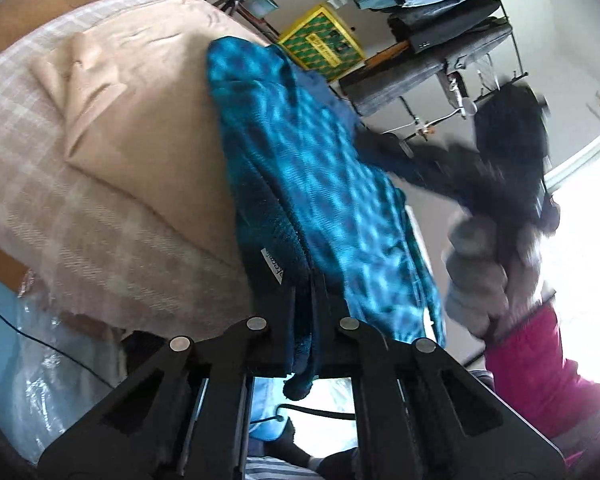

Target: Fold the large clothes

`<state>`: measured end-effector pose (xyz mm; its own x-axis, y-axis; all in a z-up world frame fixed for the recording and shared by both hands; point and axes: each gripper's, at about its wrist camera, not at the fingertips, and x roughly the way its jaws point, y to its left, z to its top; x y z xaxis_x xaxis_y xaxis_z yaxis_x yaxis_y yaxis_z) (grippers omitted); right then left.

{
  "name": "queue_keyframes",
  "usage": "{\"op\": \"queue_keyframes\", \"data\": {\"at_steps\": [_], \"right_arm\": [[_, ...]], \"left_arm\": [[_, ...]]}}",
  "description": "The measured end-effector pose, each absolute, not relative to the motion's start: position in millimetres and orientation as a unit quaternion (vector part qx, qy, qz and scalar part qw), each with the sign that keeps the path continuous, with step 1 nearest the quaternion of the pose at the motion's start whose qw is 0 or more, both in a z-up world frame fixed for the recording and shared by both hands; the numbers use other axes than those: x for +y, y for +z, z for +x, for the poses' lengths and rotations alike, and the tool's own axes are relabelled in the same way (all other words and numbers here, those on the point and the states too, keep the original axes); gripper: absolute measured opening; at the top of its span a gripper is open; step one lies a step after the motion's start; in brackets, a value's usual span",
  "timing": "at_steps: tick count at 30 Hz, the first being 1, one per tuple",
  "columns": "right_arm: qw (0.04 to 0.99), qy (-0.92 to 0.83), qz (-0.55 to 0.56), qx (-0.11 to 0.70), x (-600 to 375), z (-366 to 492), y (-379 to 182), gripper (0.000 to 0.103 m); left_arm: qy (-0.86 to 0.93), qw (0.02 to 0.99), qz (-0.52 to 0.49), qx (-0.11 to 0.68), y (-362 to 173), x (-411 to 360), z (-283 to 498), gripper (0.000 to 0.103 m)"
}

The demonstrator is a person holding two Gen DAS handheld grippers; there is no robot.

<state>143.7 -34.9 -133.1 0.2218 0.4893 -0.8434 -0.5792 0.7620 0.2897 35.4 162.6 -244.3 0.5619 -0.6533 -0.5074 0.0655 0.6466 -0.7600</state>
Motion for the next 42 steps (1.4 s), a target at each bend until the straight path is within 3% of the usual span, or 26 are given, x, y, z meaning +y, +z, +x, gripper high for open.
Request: {"op": "queue_keyframes", "data": {"at_steps": [9, 23, 24, 26, 29, 42], "right_arm": [[0.751, 0.335, -0.115, 0.557, 46.7, 195.5, -165.5, 0.045], [0.72, 0.288, -0.245, 0.581, 81.5, 203.5, -220.2, 0.047], [0.721, 0.286, -0.253, 0.578, 80.5, 202.8, -221.4, 0.045], [0.72, 0.284, -0.261, 0.577, 76.8, 201.9, -224.1, 0.027], [0.723, 0.279, -0.261, 0.576, 67.0, 203.9, -225.2, 0.011], [0.768, 0.317, -0.022, 0.556, -36.4, 225.1, -183.9, 0.008]], "left_arm": [[-0.246, 0.802, -0.367, 0.403, -242.6, 153.4, 43.0, 0.003], [-0.265, 0.8, -0.353, 0.407, -238.7, 131.6, 55.4, 0.003], [-0.266, 0.801, -0.348, 0.408, -237.4, 128.2, 56.6, 0.003], [-0.266, 0.803, -0.341, 0.409, -235.0, 121.9, 57.8, 0.003], [-0.267, 0.808, -0.327, 0.412, -231.5, 113.1, 59.4, 0.003], [-0.271, 0.835, -0.237, 0.417, -207.5, 66.0, 49.6, 0.002]]}}
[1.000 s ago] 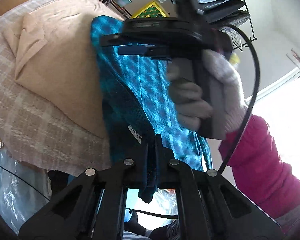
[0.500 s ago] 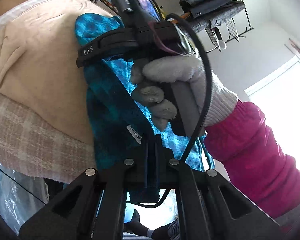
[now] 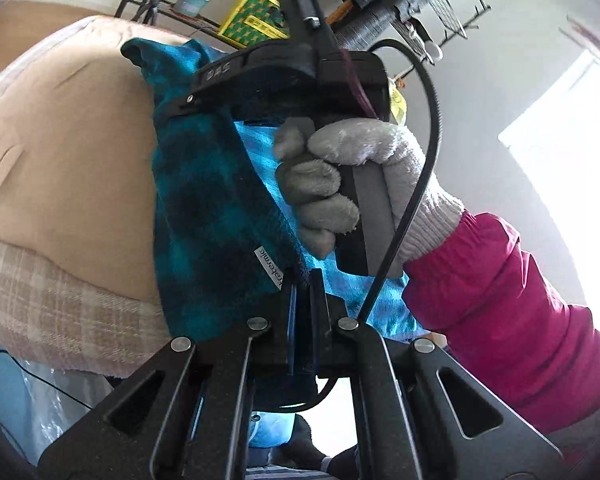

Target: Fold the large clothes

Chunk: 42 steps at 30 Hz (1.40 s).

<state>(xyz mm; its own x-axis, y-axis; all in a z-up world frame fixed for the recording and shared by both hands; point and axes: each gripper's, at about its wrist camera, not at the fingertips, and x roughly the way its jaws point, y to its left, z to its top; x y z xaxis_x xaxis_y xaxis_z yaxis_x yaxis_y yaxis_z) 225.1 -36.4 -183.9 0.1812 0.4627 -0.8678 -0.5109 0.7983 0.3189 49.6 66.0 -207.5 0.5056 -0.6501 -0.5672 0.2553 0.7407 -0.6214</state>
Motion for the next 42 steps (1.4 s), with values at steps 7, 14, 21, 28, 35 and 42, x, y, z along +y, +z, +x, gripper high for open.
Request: {"op": "queue_keyframes", "data": {"at_steps": [7, 14, 21, 28, 35, 42], "right_arm": [[0.771, 0.33, 0.131, 0.529, -111.5, 236.4, -175.8, 0.008], [0.763, 0.305, 0.258, 0.509, -183.5, 234.5, -198.0, 0.008], [0.732, 0.256, 0.361, 0.517, -239.6, 226.3, -239.6, 0.008], [0.715, 0.238, 0.371, 0.544, -236.5, 233.7, -258.3, 0.008], [0.727, 0.229, 0.338, 0.552, -220.9, 243.5, -253.1, 0.008], [0.735, 0.231, 0.348, 0.533, -246.1, 222.2, -243.9, 0.007]], "left_arm": [[-0.281, 0.841, -0.171, 0.431, -202.9, 21.6, 47.5, 0.002], [-0.295, 0.835, -0.116, 0.451, -211.1, -24.7, 51.8, 0.002], [-0.306, 0.824, -0.085, 0.469, -226.8, -51.7, 60.3, 0.002], [-0.301, 0.821, -0.088, 0.477, -235.5, -49.4, 65.1, 0.003], [-0.301, 0.823, -0.084, 0.474, -229.3, -52.8, 55.7, 0.003], [-0.314, 0.826, -0.076, 0.463, -220.3, -38.2, 35.2, 0.003]]}}
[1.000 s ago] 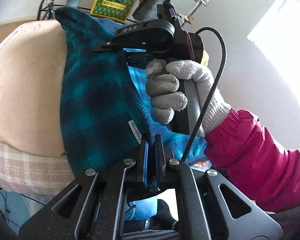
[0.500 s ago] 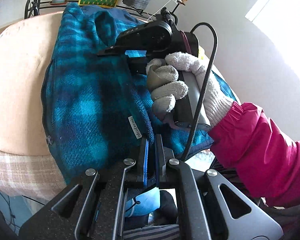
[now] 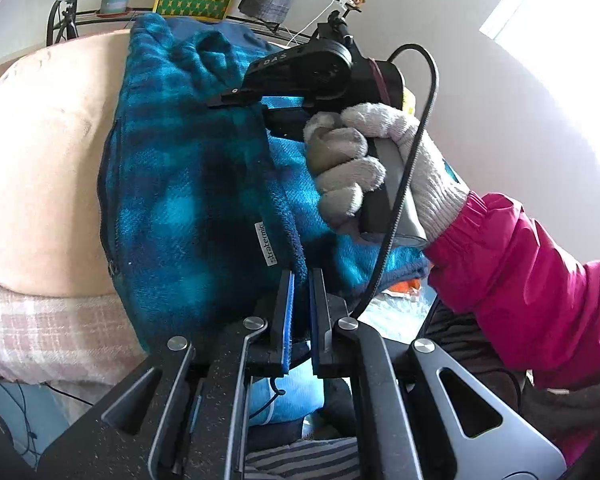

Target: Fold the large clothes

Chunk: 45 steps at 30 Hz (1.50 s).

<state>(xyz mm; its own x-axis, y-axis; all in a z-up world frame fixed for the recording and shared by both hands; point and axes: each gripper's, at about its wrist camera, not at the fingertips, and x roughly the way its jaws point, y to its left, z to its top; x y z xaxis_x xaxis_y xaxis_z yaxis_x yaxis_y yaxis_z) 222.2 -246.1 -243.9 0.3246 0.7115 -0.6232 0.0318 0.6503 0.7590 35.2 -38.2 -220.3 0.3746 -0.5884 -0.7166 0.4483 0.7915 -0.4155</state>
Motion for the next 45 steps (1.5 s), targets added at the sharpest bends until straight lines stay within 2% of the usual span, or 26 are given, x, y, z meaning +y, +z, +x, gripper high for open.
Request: {"op": "queue_keyframes", "data": {"at_steps": [12, 13, 15, 18, 20, 22, 27, 32, 36, 40, 41, 45], "right_arm": [[0.755, 0.214, 0.282, 0.551, -229.5, 222.6, -248.3, 0.007], [0.752, 0.22, 0.287, 0.552, -229.6, 223.3, -248.0, 0.011], [0.744, 0.225, 0.297, 0.554, -233.6, 223.4, -246.6, 0.013], [0.742, 0.234, 0.302, 0.55, -246.1, 217.2, -237.6, 0.025], [0.749, 0.239, 0.294, 0.544, -259.4, 203.3, -226.5, 0.031], [0.757, 0.247, 0.281, 0.535, -267.1, 189.0, -212.8, 0.031], [0.787, 0.264, 0.239, 0.504, -272.5, 137.6, -180.2, 0.031], [0.797, 0.312, 0.163, 0.492, -229.8, 98.5, -166.1, 0.031], [0.802, 0.318, 0.092, 0.497, -200.6, 82.1, -174.0, 0.031], [0.795, 0.292, 0.073, 0.527, -194.6, 82.8, -199.8, 0.031], [0.794, 0.286, 0.07, 0.532, -194.7, 82.7, -206.3, 0.028], [0.799, 0.281, 0.063, 0.528, -194.6, 81.4, -213.8, 0.028]], "left_arm": [[-0.309, 0.817, -0.084, 0.479, -222.0, -21.2, 27.3, 0.003], [-0.311, 0.817, -0.082, 0.478, -219.5, -19.5, 25.0, 0.003], [-0.315, 0.818, -0.076, 0.476, -214.7, -15.5, 18.1, 0.003], [-0.317, 0.819, -0.07, 0.473, -207.7, 0.7, -0.8, 0.004], [-0.313, 0.822, -0.071, 0.47, -204.8, 13.5, -9.0, 0.014], [-0.294, 0.831, -0.078, 0.465, -201.4, 32.8, -14.2, 0.021], [-0.257, 0.853, -0.113, 0.44, -200.8, 61.8, 5.2, 0.021], [-0.271, 0.85, -0.115, 0.436, -219.7, 46.1, 30.8, 0.021], [-0.272, 0.845, -0.08, 0.454, -243.9, 23.0, 41.5, 0.021], [-0.262, 0.828, -0.054, 0.493, -276.9, 9.1, 45.6, 0.021], [-0.264, 0.833, -0.053, 0.484, -278.5, 8.9, 43.8, 0.021], [-0.261, 0.834, -0.047, 0.484, -268.1, 7.2, 45.2, 0.021]]}}
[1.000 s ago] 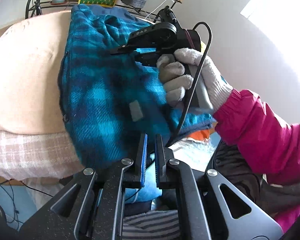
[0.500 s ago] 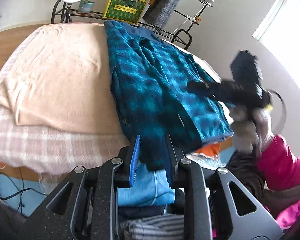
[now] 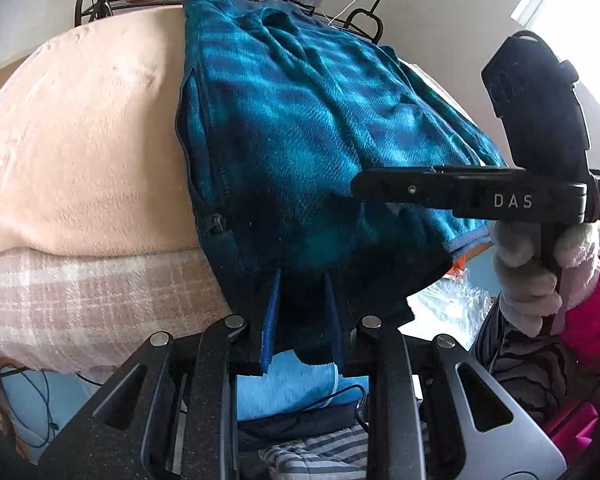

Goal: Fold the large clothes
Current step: 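Open both grippers and release the folded shirt side, then move the right gripper to the opposite shirt sleeve and grasp it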

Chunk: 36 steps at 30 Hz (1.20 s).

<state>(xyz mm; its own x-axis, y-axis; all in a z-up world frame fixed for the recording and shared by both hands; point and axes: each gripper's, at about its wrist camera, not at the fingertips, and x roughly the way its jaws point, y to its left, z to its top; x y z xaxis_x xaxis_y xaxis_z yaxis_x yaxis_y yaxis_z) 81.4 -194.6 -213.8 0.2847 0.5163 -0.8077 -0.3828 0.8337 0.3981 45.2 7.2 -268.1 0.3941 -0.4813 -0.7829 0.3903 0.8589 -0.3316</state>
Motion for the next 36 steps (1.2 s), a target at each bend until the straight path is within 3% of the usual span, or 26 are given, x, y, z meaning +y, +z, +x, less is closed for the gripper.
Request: {"op": "queue_keyframes", "data": {"at_steps": [5, 9, 10, 11, 14, 25, 36], "right_arm": [[0.812, 0.272, 0.088, 0.509, -208.9, 74.4, -195.2, 0.028], [0.847, 0.22, 0.099, 0.474, -240.0, 62.2, -172.2, 0.035], [0.852, 0.213, 0.104, 0.467, -249.1, 59.8, -167.9, 0.043], [0.857, 0.202, 0.113, 0.46, -261.4, 56.4, -162.9, 0.05], [0.874, 0.161, 0.136, 0.438, -301.7, 47.9, -150.3, 0.052], [0.891, 0.079, 0.194, 0.403, -440.2, 17.4, -113.4, 0.053], [0.889, -0.06, 0.235, 0.389, -599.0, -14.7, -125.8, 0.053]], "left_arm": [[-0.262, 0.855, -0.057, 0.444, -233.3, 13.2, 38.9, 0.021], [-0.269, 0.865, -0.073, 0.416, -206.2, 11.9, 35.5, 0.021], [-0.272, 0.866, -0.077, 0.412, -198.7, 8.3, 35.8, 0.022], [-0.273, 0.865, -0.08, 0.413, -194.3, 5.2, 37.9, 0.029], [-0.28, 0.86, -0.099, 0.414, -182.5, -5.6, 43.2, 0.051], [-0.32, 0.845, -0.081, 0.42, -163.9, -70.1, 60.1, 0.053], [-0.325, 0.833, -0.078, 0.441, -175.6, -103.1, 70.5, 0.053]]}}
